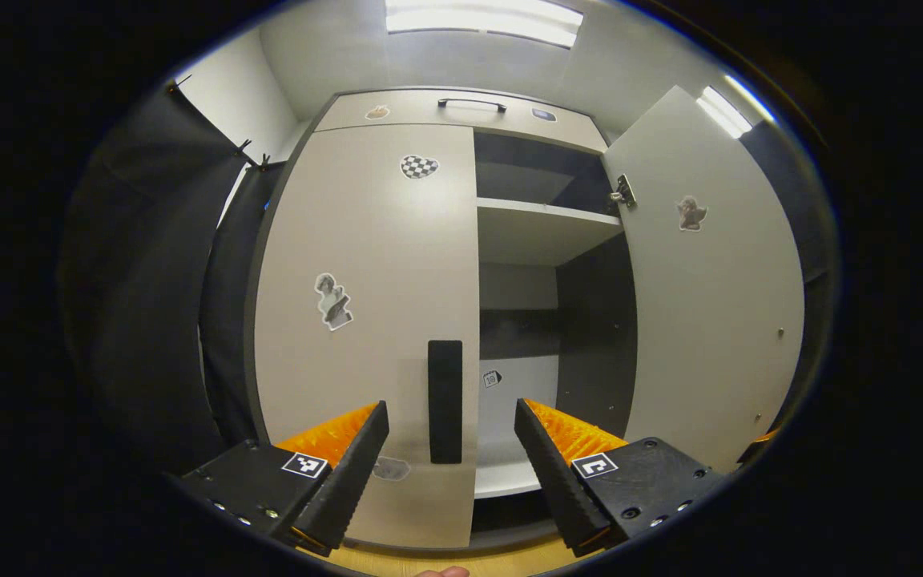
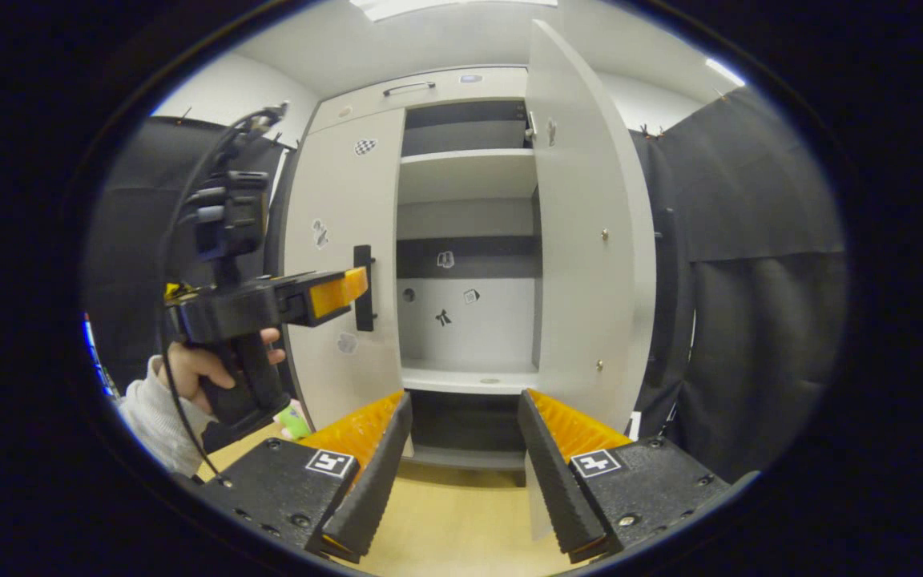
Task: Open the right door of the double-door shoe cabinet with the right hand, and open the left door with the left hand.
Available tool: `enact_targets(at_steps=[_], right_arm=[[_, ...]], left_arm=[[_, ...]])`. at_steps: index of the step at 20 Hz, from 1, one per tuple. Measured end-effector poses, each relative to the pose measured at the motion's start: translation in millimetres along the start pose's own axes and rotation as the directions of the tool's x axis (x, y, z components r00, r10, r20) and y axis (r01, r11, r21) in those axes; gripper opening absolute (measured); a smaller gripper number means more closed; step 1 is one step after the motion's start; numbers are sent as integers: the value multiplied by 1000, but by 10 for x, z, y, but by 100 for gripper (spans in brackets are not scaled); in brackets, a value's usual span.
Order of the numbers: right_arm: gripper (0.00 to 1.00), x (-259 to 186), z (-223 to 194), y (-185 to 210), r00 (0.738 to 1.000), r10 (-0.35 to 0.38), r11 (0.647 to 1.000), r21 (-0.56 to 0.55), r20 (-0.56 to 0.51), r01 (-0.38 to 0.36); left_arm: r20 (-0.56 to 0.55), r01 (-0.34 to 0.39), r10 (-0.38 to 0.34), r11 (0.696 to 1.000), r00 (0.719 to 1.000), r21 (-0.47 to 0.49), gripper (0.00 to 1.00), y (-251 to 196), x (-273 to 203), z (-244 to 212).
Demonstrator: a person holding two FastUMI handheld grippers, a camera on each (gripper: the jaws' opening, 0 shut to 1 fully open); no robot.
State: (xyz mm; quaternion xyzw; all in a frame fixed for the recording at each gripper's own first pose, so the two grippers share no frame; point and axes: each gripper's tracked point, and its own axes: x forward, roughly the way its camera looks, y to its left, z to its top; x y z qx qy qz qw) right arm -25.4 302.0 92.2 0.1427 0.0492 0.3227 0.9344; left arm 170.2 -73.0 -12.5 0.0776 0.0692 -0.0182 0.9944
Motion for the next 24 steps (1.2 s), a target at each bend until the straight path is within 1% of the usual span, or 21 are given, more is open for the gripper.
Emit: enact_targets(at_steps=[2,3,7,11,13,19,22,24], right_arm=[[84,-36,-5,-12,1000,2,1000,5,4,-2],[84,-32,-7,-27,1000,0,1000,7,4,0],[84,-6,16,-93,1000,-16,1000,10,0,16],[84,18,15,-154,999,-32,999,15,4,32],[84,40,16,-175,999,-35,999,16,5,35],[84,103,-5,-192,999,-40,999,4,1,40],[84,122,-29,-173,999,-32,999,5,2,32],[84,135,-56,-170,1000,-30,1000,3,-6,30]], left_arm=[[-28,-7,8,999,1000,43,95,-4,184,-90],[-37,-7,9,999,999,48,94,-13,273,-141],[-84,-17,19,1000,996,15,95,10,497,-329],[-102,-44,43,999,994,-3,95,95,637,-394],[-115,-45,43,999,992,-16,95,106,701,-423],[-115,-66,64,998,991,-10,93,145,736,-426],[-120,-70,69,997,990,-8,93,151,731,-435],[-118,-87,84,996,990,-21,91,207,749,-442]])
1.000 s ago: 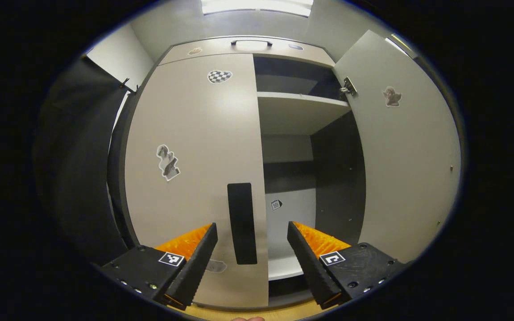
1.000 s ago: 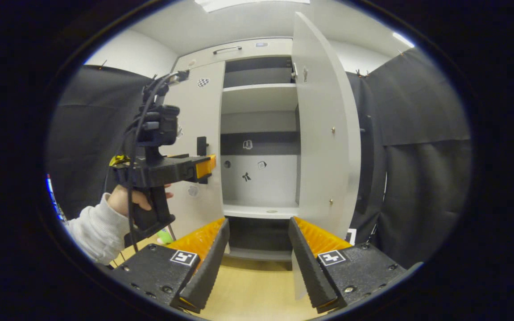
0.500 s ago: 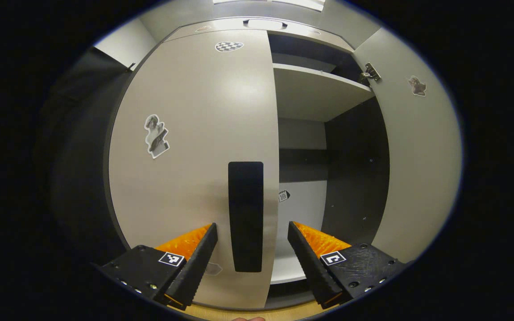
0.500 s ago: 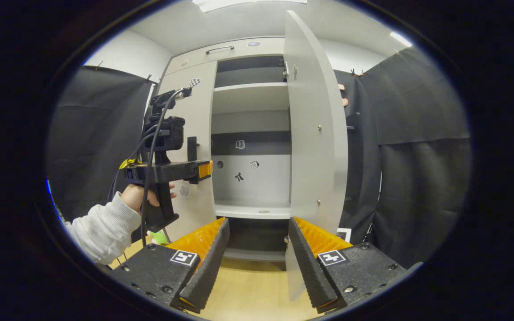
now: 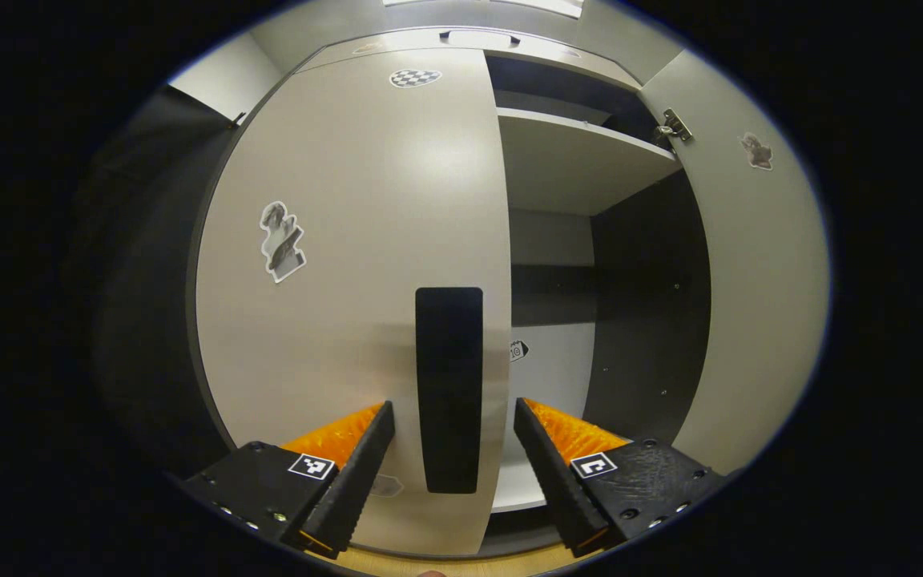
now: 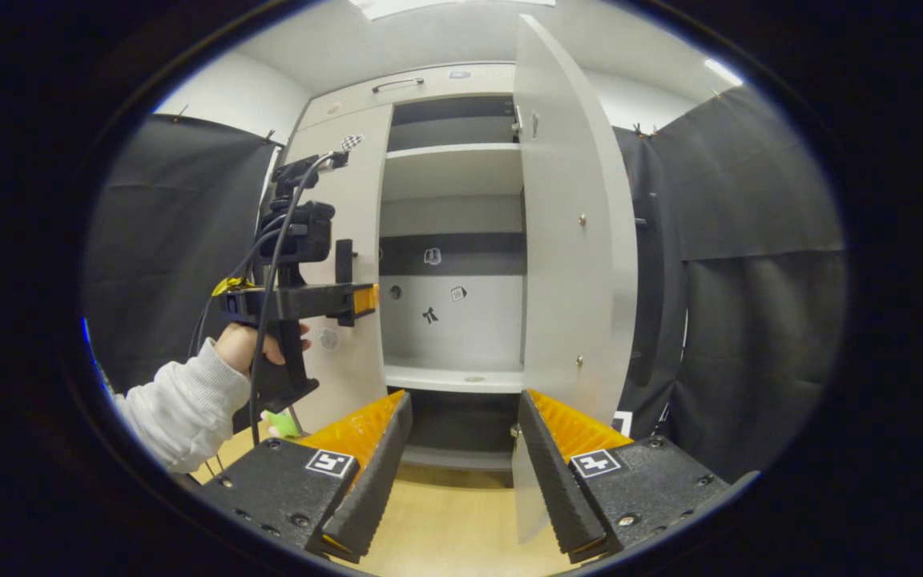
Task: Open the right door of the double-door shoe cabinet with the right hand, and open the left door with the left hand.
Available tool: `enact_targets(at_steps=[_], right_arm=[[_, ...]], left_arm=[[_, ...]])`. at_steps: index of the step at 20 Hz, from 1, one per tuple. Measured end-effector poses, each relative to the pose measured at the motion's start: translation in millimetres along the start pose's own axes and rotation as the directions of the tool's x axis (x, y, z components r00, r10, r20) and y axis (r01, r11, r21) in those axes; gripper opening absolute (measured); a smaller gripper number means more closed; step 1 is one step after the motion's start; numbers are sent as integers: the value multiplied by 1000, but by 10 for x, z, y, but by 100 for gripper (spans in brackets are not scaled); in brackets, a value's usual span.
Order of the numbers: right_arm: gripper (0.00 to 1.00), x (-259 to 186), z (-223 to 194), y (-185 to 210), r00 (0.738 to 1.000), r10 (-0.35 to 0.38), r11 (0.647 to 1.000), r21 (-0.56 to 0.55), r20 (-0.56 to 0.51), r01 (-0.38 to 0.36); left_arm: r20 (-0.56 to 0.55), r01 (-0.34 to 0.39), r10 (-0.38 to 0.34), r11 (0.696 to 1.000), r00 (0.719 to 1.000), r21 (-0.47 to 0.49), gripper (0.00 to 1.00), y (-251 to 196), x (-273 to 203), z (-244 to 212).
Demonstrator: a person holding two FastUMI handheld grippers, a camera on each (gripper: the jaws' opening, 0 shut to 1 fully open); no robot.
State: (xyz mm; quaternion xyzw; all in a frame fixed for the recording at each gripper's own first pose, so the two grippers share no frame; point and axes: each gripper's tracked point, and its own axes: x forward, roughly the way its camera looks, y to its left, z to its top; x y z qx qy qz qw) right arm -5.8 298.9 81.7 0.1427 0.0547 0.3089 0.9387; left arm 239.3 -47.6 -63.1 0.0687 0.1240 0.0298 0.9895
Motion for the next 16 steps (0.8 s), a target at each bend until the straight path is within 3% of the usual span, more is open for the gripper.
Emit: enact_targets(at_steps=[1,2,4,5,6,7,8,10,12,16], right_arm=[[84,1,0,-1,1000,-2,1000,0,-1,2],[84,4,2,-9,1000,-3,1000,3,-1,3],[84,1,-3,18,1000,-1,1000,10,-2,1],[84,3,-13,13,1000,-2,1000,12,-4,2],[84,10,-16,8,1000,-3,1000,14,-5,3],[84,4,-17,2,1000,-5,1000,16,-5,5],[84,1,-14,3,1000,-4,1000,17,-5,5],[84,7,-38,6,1000,-3,1000,21,-7,4],[84,1,-33,15,1000,-4,1000,21,-9,5],[84,-28,-52,24,1000,-10,1000,12,-8,10]], left_arm=[[7,0,0,1000,1000,-20,60,31,-26,9],[4,10,-10,999,1000,-37,53,41,-10,-7],[2,56,-56,997,998,-47,50,-37,-27,-4],[-4,57,-58,998,998,-32,31,-44,-29,-3],[-19,58,-58,998,998,-12,31,-47,-23,-21],[-10,56,-56,998,998,-5,18,-34,-40,-11],[-6,58,-58,998,998,-11,24,-25,-40,-12],[-7,69,-69,998,998,-11,13,-33,-48,-12],[-14,79,-79,997,997,-12,8,-33,-70,-14],[-28,94,-94,996,995,-5,8,-29,-226,2]])
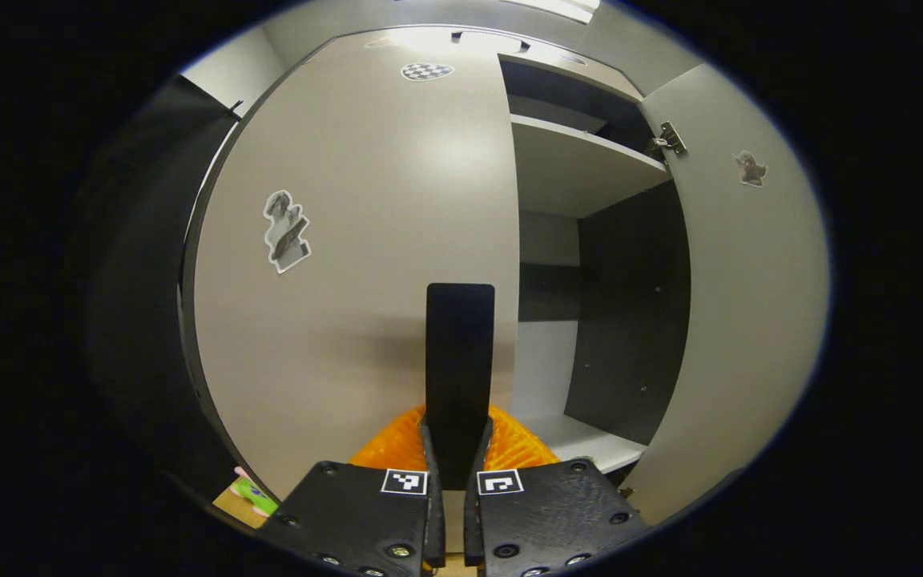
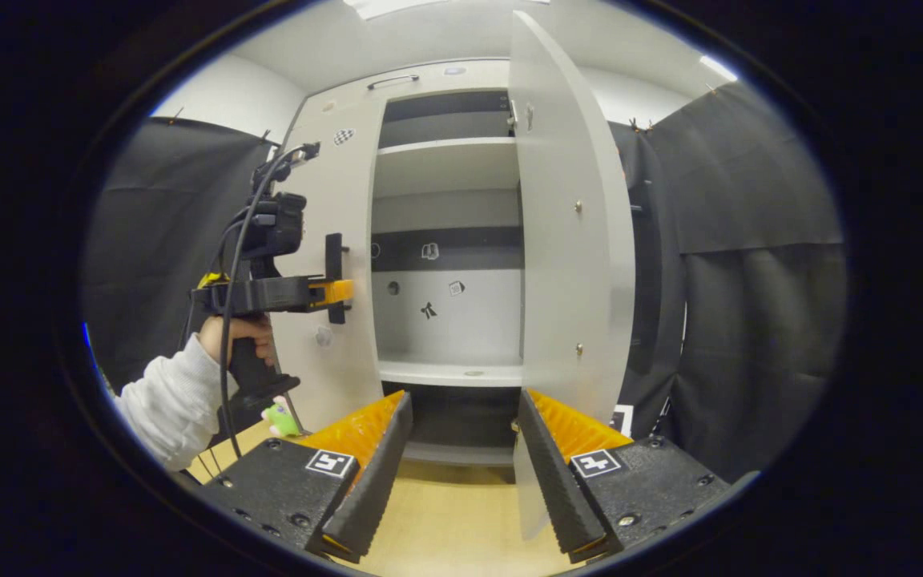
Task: Open the right door of the double-door shoe cabinet with the right hand, and open the left door with the left hand.
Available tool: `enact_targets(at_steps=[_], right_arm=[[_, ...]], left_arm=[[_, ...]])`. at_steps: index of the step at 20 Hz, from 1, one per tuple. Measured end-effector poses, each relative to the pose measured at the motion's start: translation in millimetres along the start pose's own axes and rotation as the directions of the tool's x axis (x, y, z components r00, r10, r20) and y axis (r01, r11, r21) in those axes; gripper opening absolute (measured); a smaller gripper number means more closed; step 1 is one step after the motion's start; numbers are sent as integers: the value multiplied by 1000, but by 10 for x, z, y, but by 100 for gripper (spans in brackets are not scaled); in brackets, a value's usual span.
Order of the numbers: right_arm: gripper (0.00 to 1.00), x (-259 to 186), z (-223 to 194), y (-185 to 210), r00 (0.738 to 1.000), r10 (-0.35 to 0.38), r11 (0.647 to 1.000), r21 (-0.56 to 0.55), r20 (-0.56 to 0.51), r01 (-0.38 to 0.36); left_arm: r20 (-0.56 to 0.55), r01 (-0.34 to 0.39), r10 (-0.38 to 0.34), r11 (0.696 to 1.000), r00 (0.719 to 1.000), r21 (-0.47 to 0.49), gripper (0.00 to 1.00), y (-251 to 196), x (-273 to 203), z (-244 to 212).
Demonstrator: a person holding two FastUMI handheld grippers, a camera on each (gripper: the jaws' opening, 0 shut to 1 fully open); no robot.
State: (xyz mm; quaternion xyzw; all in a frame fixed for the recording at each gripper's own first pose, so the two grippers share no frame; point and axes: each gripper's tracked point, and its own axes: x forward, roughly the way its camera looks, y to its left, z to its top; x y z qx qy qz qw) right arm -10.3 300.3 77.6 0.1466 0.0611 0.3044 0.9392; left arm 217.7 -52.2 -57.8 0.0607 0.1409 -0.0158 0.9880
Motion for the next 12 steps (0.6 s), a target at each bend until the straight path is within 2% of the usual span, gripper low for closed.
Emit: enact_targets(at_steps=[8,12], right_arm=[[84,-22,-11,45,1000,-9,1000,5,-10,9],[84,-10,-20,64,1000,4,1000,-5,-5,-4]], left_arm=[[9,28,-28,999,1000,17,8,161,-596,24],[17,12,-13,1000,1000,11,8,344,-1010,23]])
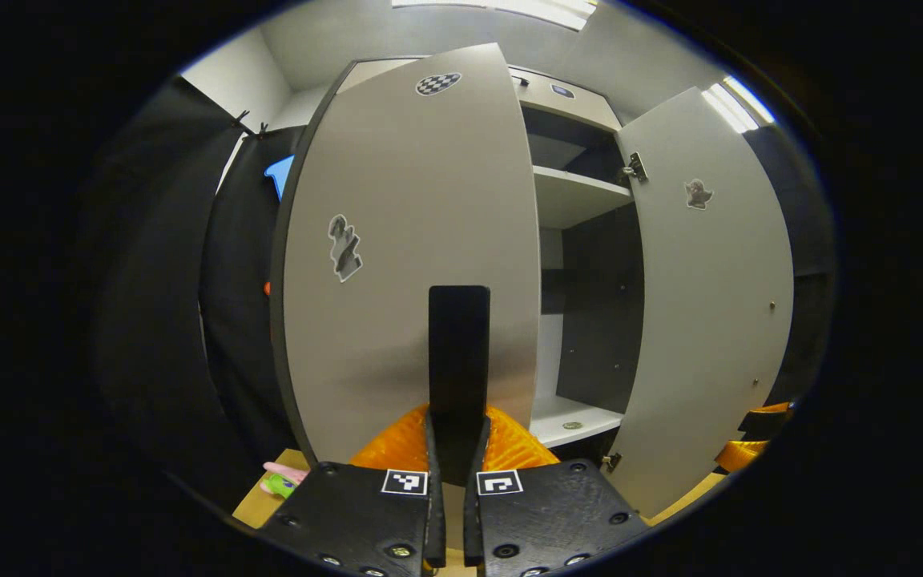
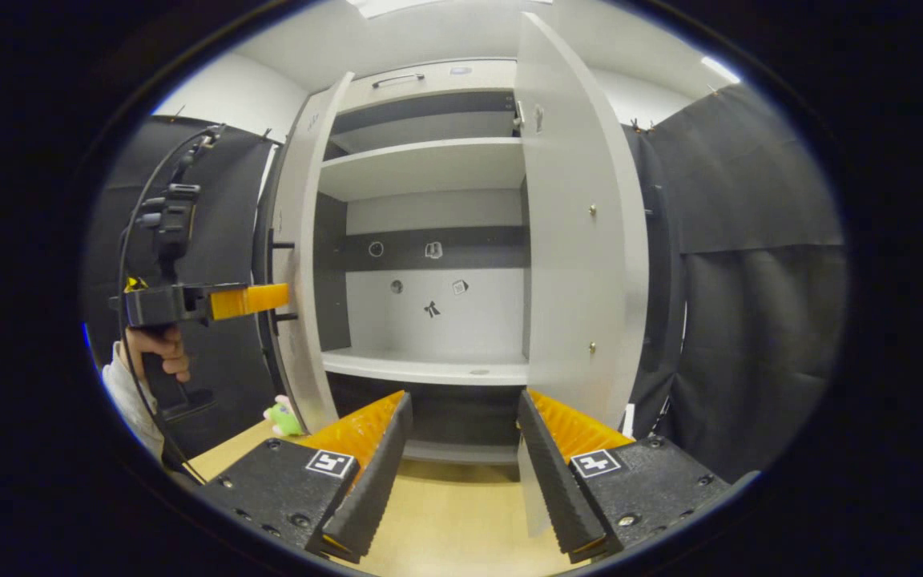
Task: Open the right door of the double-door shoe cabinet with the right hand, and open the left door with the left hand.
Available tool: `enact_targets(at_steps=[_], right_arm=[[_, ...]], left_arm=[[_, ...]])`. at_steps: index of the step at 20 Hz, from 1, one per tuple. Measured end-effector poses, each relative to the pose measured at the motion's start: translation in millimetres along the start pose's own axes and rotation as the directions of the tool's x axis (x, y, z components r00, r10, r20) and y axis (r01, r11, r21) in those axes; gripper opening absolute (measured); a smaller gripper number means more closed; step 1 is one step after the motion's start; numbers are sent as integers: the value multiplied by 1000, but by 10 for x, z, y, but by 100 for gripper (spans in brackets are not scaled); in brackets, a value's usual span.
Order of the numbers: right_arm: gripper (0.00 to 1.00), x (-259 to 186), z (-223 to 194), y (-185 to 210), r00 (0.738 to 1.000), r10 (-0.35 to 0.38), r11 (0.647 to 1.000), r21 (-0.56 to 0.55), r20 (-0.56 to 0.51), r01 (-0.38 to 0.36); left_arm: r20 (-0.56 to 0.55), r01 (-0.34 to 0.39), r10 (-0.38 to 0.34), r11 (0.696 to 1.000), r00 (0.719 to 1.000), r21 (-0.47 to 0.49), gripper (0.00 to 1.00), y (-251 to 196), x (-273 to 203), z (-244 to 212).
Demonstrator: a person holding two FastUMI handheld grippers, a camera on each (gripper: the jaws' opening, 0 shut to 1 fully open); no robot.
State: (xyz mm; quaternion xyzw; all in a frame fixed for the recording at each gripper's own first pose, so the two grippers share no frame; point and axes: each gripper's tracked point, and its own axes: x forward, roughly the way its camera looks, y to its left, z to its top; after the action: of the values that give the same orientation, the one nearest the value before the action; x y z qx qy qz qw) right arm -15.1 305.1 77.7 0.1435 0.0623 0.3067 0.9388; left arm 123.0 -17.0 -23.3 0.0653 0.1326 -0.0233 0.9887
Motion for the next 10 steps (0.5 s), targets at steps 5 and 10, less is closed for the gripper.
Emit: enact_targets(at_steps=[5,10], right_arm=[[84,5,-15,24,1000,17,1000,-6,-10,-17],[84,69,-28,142,999,30,999,-17,-20,-30]], left_arm=[[3,-5,5,1000,1000,-1,8,209,-276,12],[13,-39,39,999,999,-1,7,465,-479,5]])
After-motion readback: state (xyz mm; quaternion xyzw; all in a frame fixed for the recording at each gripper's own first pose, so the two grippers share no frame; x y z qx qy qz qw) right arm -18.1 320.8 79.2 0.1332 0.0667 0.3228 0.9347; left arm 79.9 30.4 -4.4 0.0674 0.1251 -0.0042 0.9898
